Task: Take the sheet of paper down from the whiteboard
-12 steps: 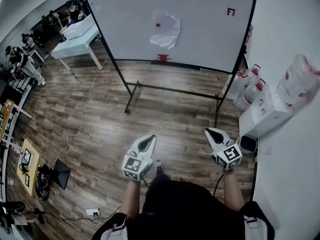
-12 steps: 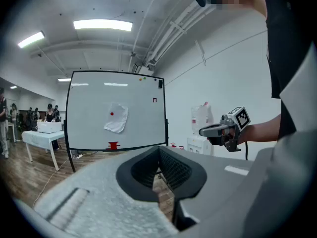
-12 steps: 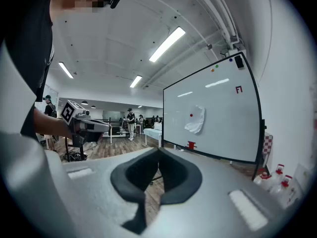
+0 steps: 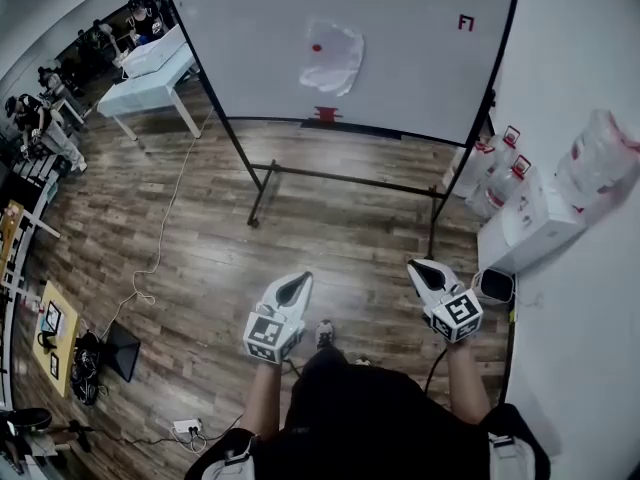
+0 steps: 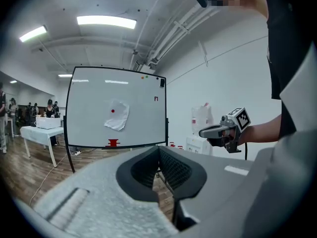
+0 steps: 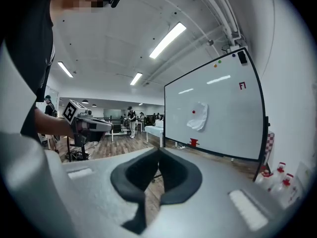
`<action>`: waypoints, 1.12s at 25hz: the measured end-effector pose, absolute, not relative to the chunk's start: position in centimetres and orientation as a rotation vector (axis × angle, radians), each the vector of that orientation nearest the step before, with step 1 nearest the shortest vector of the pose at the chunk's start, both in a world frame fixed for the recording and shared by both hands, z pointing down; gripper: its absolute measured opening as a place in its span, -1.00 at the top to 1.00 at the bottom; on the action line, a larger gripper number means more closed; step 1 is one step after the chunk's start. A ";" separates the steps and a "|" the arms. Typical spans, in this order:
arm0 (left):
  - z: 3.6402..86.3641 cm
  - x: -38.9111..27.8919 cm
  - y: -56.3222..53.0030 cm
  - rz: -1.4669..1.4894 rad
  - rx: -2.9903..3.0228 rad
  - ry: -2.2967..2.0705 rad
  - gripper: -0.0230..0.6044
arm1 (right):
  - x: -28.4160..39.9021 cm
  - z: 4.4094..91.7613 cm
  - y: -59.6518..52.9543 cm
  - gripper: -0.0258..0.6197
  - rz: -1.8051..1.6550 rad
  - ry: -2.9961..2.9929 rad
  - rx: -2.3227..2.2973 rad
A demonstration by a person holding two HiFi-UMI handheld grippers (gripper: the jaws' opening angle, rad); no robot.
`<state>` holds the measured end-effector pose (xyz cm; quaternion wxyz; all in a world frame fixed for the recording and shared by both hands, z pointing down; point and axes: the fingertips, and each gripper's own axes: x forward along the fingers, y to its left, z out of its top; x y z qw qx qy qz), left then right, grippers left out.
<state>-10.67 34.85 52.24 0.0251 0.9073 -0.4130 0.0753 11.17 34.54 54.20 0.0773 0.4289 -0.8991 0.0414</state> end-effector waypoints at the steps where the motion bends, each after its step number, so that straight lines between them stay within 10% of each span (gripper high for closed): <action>1: 52.2 -10.8 34.6 0.232 2.807 -1.274 0.90 | 11.0 54.1 34.3 0.91 0.124 -2.698 1.289; 28: 51.6 -17.1 19.6 0.179 2.823 -1.214 0.89 | 6.6 53.4 21.7 0.91 0.125 -2.617 1.445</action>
